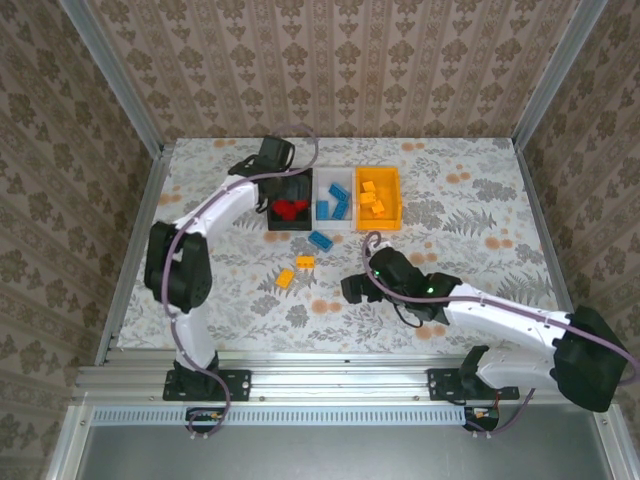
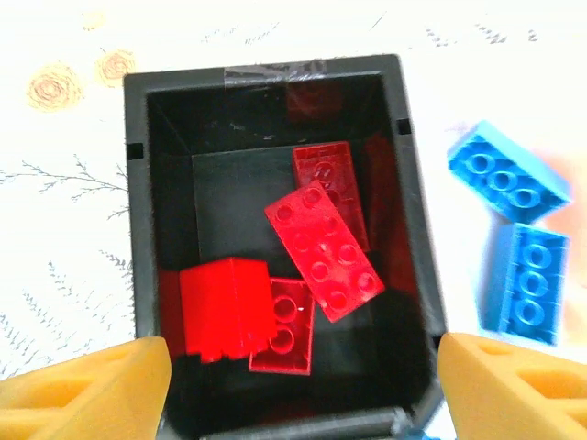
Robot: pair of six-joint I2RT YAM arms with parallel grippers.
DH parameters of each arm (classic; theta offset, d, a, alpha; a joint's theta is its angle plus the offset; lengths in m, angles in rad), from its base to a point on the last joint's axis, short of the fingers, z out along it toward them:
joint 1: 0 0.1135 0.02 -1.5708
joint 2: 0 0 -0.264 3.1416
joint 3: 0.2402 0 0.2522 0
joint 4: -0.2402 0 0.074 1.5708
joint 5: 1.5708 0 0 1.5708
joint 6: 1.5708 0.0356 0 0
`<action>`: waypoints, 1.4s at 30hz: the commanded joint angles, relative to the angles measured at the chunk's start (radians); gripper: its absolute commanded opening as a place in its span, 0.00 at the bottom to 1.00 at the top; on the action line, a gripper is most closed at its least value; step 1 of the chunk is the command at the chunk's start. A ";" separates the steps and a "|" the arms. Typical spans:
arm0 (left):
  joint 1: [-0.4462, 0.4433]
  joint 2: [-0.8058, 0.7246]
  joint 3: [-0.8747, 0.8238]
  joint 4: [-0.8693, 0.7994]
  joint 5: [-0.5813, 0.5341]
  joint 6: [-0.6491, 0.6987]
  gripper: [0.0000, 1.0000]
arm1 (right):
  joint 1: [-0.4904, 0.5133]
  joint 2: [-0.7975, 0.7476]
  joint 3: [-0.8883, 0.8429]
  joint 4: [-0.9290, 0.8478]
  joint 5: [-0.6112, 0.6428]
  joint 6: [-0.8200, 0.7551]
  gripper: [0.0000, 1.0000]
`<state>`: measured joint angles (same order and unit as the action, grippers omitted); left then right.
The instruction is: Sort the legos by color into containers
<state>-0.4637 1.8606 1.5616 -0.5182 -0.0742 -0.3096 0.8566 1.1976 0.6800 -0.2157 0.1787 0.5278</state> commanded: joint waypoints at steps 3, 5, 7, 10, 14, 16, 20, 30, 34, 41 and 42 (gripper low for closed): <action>0.002 -0.256 -0.220 0.082 0.028 -0.060 0.81 | 0.156 0.217 0.151 0.041 0.053 0.076 1.00; 0.031 -0.364 -0.378 0.127 -0.010 -0.123 0.85 | 0.207 0.330 0.227 0.050 0.090 0.129 1.00; 0.048 -0.478 -0.547 0.164 -0.057 -0.200 0.89 | 0.237 0.420 0.281 0.099 0.076 0.182 1.00; 0.101 -0.658 -0.781 0.191 -0.073 -0.315 0.92 | 0.251 0.553 0.368 0.170 0.035 0.250 1.00; 0.150 -0.921 -1.009 0.148 -0.067 -0.438 1.00 | 0.249 0.708 0.495 0.185 0.033 0.291 1.00; 0.161 -1.061 -1.069 0.083 -0.102 -0.456 1.00 | 0.249 0.775 0.559 0.173 0.042 0.287 0.98; 0.194 -1.286 -1.125 -0.038 -0.164 -0.484 1.00 | 0.242 0.896 0.670 0.122 0.069 0.288 0.90; 0.290 -1.386 -1.137 -0.086 -0.091 -0.452 1.00 | 0.234 1.023 0.814 0.000 0.223 0.271 0.85; 0.310 -1.340 -1.146 -0.051 -0.048 -0.455 1.00 | 0.233 1.079 0.896 -0.092 0.314 0.256 0.88; 0.326 -1.332 -1.158 -0.026 -0.024 -0.451 1.00 | 0.201 1.099 0.921 -0.117 0.386 0.267 0.88; 0.329 -1.330 -1.160 -0.025 -0.020 -0.449 1.00 | 0.196 1.105 0.928 -0.111 0.381 0.260 0.87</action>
<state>-0.1463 0.5293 0.4126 -0.5682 -0.1181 -0.7639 1.0985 2.2536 1.6035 -0.2626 0.4725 0.7959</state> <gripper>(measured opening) 0.997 0.871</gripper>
